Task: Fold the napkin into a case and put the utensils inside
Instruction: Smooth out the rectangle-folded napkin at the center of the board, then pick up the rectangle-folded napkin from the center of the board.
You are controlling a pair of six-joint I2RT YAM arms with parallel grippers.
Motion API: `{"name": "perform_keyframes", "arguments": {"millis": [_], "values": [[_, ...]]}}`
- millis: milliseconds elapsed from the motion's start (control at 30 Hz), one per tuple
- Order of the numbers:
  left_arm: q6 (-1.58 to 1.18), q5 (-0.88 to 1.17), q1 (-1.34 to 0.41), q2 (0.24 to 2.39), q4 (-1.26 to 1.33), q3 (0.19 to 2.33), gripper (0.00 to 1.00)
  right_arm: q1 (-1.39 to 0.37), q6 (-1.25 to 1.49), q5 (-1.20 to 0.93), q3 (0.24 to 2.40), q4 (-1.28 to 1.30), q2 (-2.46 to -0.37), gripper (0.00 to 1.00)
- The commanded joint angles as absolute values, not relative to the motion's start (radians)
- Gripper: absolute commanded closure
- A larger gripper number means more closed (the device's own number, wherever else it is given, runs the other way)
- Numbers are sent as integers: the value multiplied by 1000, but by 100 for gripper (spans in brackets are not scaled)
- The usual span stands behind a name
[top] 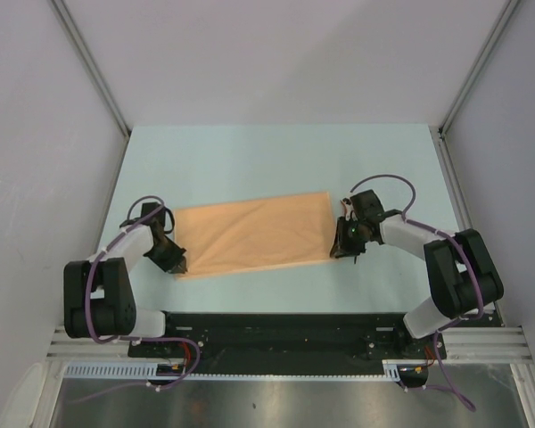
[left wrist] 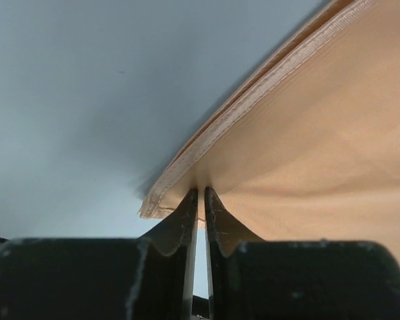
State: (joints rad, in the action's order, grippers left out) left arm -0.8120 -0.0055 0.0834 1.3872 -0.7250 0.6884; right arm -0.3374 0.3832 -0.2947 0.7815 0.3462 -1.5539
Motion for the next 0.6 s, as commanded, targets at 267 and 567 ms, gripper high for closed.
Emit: {"name": "perform_keyframes", "arguments": {"millis": [267, 567], "values": [[-724, 44, 106, 1119, -712, 655, 61, -340, 319, -115, 1144, 540, -1670, 48], [-638, 156, 20, 1019, -614, 712, 54, -419, 296, 72, 1276, 574, -1807, 47]]}}
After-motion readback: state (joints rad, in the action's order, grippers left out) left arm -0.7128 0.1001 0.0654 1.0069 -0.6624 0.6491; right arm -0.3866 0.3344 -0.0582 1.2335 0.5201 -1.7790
